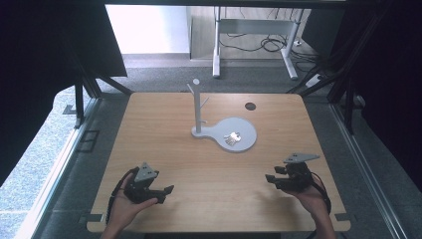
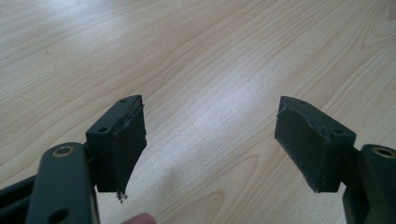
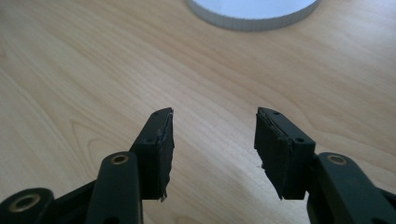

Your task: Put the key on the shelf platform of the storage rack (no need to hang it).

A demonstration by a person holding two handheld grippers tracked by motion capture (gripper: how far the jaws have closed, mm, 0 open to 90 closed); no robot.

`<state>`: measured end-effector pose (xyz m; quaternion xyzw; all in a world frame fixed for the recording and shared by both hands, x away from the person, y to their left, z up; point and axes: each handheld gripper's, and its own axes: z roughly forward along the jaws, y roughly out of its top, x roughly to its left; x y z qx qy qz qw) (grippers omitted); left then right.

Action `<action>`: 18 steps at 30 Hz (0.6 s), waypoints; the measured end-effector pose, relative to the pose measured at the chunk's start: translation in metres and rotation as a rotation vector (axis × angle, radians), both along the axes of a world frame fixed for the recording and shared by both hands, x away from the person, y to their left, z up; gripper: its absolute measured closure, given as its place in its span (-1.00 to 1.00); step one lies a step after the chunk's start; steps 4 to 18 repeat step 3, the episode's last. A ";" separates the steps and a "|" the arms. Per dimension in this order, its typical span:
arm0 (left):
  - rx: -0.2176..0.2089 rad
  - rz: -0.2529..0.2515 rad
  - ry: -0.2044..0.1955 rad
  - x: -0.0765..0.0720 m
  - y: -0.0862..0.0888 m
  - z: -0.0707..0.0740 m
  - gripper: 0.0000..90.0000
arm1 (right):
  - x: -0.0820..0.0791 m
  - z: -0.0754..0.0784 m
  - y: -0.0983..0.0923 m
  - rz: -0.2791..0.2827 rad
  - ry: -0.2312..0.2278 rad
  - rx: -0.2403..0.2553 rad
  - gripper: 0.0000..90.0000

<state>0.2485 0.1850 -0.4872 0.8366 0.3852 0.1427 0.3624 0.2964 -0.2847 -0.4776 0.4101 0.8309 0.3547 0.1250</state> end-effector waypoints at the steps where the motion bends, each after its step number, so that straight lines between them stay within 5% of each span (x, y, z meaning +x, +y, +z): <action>1: 0.000 -0.004 0.001 0.000 -0.002 0.000 -0.44 | 0.001 -0.001 0.000 -0.010 -0.010 -0.007 -0.01; 18: 0.000 -0.008 0.000 -0.001 -0.003 0.000 -0.44 | 0.001 -0.003 0.000 -0.018 -0.010 -0.010 -0.02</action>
